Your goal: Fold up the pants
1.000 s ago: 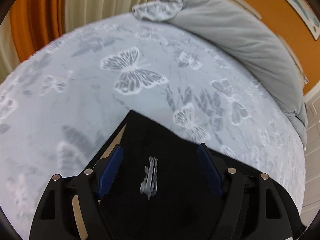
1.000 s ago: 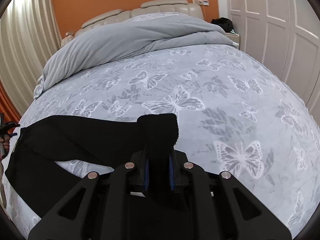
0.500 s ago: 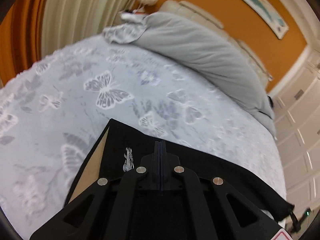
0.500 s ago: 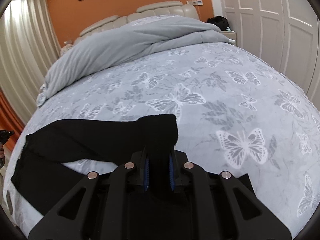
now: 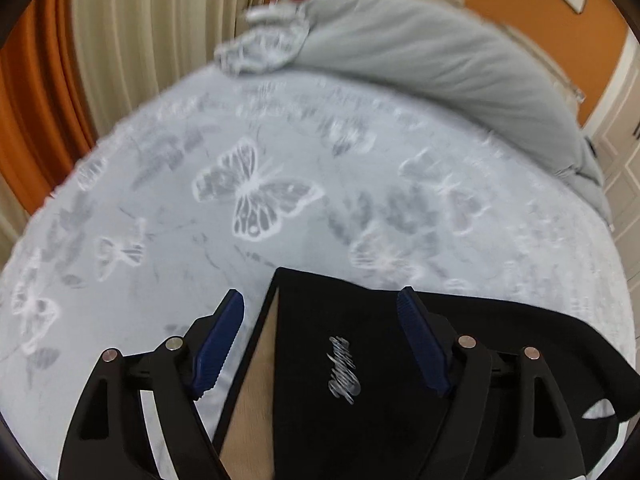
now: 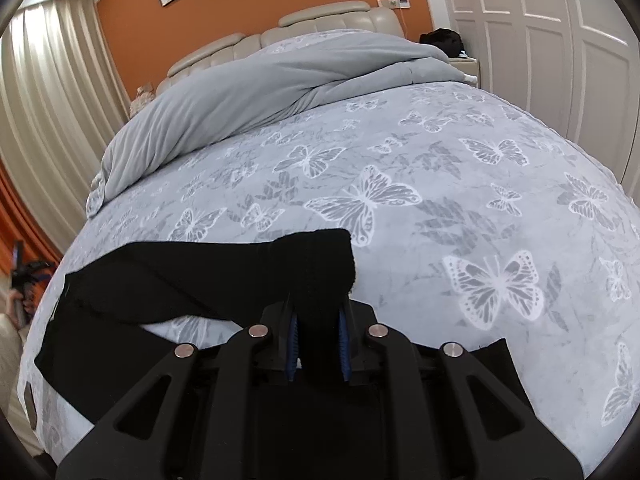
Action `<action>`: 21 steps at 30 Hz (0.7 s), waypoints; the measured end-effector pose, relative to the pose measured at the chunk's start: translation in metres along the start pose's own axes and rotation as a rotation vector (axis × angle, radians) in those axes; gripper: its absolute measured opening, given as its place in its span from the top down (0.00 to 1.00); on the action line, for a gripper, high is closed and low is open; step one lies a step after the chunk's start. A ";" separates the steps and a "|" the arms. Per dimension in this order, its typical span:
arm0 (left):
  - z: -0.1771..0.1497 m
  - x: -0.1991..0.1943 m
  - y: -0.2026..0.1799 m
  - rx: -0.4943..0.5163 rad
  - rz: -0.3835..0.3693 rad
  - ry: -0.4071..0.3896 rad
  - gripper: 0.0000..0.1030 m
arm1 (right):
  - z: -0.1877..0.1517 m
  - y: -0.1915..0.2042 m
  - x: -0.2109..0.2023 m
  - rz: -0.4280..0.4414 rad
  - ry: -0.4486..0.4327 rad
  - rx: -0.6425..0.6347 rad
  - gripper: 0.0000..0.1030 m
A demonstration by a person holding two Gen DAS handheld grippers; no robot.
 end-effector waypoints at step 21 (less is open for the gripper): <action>-0.117 -0.198 0.003 -0.030 -0.315 -0.242 0.79 | -0.017 0.015 -0.050 0.033 -0.054 -0.027 0.82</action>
Point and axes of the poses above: each gripper's, at about its wrist camera, not at the fingertips, and x roughly the way its jaws point, y to its left, z to its top, the point moved 3 cm from there along x, roughly the way its jaws point, and after that the axes turned 4 degrees about z, right-handed, at the moved point
